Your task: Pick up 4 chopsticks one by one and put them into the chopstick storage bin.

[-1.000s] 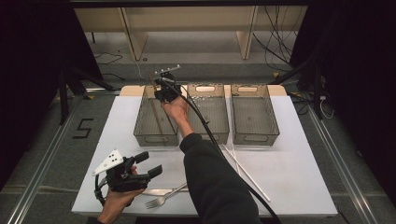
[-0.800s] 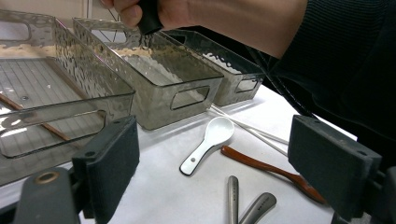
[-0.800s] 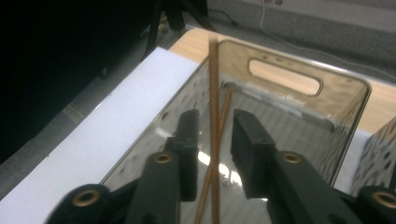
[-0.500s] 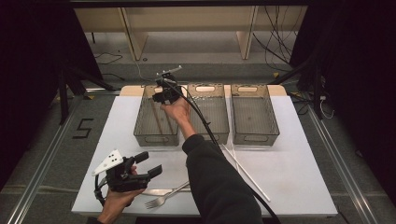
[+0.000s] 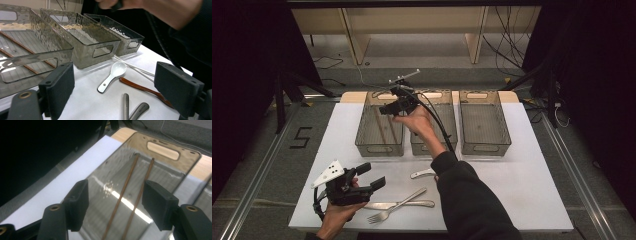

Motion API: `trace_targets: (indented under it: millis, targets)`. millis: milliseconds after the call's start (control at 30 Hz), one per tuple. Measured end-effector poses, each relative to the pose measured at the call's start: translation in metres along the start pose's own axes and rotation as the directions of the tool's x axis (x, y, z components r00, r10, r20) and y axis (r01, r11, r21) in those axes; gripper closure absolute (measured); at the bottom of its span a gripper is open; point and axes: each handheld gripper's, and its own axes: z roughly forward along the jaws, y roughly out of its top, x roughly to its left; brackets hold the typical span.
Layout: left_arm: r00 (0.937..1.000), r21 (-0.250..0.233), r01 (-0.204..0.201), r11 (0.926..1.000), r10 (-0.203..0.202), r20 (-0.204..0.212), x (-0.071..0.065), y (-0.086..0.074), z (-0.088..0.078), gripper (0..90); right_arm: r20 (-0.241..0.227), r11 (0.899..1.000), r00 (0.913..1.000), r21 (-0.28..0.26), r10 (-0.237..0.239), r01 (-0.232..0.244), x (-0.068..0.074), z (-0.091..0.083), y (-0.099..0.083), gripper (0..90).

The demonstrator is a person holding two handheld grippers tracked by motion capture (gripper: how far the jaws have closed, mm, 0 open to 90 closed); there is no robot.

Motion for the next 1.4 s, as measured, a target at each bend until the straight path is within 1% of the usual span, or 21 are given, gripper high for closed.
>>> trace_targets:
  millis: [200, 400, 433, 533, 700, 833, 933, 1133, 1233, 1333, 1400]
  targets:
    - [1.0, 0.005, -0.007, 1.0, 0.007, -0.005, 0.0, 0.0, 0.001, 16.2, -0.013, 1.0, 0.9995, 0.011, -0.029, 0.029, -0.004, -0.037, -0.018, 37.2]
    - [1.0, 0.009, -0.006, 0.9999, 0.006, -0.006, 0.001, 0.0, 0.001, 16.2, -0.016, 0.999, 0.9993, 0.013, -0.035, 0.035, -0.012, -0.069, -0.04, 34.6]
    - [1.0, 0.01, -0.006, 0.9999, 0.006, -0.007, 0.001, -0.001, 0.001, 16.2, -0.012, 0.999, 0.9994, 0.014, -0.033, 0.033, -0.013, -0.076, -0.046, 34.5]
    - [0.9999, 0.009, -0.008, 0.9999, 0.008, -0.009, 0.0, -0.001, 0.001, 16.2, -0.005, 0.999, 0.9991, 0.025, -0.042, 0.043, -0.016, -0.09, -0.059, 34.3]
    - [0.9999, 0.01, -0.008, 0.9999, 0.008, -0.011, 0.001, -0.001, 0.002, 16.2, 0.006, 0.996, 0.9987, 0.068, -0.051, 0.05, -0.023, -0.11, -0.086, 34.3]
    - [0.9999, 0.008, -0.006, 0.9999, 0.006, -0.013, 0.001, -0.001, 0.002, 16.2, 0.019, 0.995, 0.9988, 0.088, -0.044, 0.042, -0.031, -0.12, -0.104, 34.2]
    - [0.9999, 0.012, -0.008, 0.9999, 0.009, -0.014, 0.001, -0.001, 0.002, 16.2, 0.029, 0.995, 0.9991, 0.093, -0.029, 0.027, -0.037, -0.126, -0.117, 33.6]
    - [0.9999, 0.01, -0.002, 1.0, 0.002, -0.017, 0.002, -0.001, 0.002, 16.2, 0.058, 0.993, 0.9981, 0.117, -0.022, 0.016, -0.044, -0.133, -0.136, 33.3]
    - [0.9998, 0.012, -0.007, 0.9999, 0.007, -0.017, 0.002, -0.001, 0.002, 16.2, 0.074, 0.992, 0.9971, 0.129, -0.018, 0.008, -0.048, -0.137, -0.144, 33.6]
    - [0.9998, 0.012, -0.004, 0.9999, 0.004, -0.017, 0.002, -0.001, 0.002, 16.2, 0.073, 0.99, 0.9973, 0.141, -0.008, -0.002, -0.051, -0.141, -0.153, 34.6]
    - [0.9998, 0.011, -0.003, 0.9999, 0.003, -0.018, 0.002, -0.001, 0.002, 16.2, 0.086, 0.989, 0.9963, 0.149, -0.008, -0.005, -0.053, -0.143, -0.16, 35.7]
